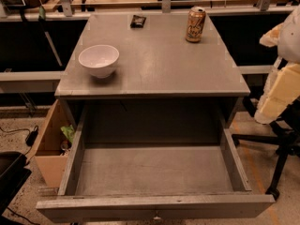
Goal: Move orange can near white bowl
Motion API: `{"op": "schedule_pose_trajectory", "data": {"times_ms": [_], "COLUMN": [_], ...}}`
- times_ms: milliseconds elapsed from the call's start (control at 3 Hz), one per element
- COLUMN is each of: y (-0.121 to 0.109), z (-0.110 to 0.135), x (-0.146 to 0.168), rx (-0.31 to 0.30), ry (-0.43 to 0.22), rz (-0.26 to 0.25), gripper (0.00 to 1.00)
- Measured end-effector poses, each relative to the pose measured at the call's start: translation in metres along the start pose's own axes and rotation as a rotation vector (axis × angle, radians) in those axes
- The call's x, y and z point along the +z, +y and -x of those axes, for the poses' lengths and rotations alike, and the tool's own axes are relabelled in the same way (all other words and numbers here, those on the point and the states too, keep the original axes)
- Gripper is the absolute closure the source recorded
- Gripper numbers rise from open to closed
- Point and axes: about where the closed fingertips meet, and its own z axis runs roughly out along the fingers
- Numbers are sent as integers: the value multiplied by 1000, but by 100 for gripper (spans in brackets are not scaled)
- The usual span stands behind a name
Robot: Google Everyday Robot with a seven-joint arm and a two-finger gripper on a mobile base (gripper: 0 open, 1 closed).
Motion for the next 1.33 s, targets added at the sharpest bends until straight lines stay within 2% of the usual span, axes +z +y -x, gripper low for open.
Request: {"op": "schedule_pose_trajectory", "data": {"times_ms": [333,667,1000,1333], "y": [-20,-47,-94,-140], "z": [-13,-28,-16,7], "x": [13,38,48,39], "rx": [139,237,258,262], "ry": [-129,-319,-587,-837], "rz": [-57,-100,-194,-322], "gripper": [0,0,0,0]}}
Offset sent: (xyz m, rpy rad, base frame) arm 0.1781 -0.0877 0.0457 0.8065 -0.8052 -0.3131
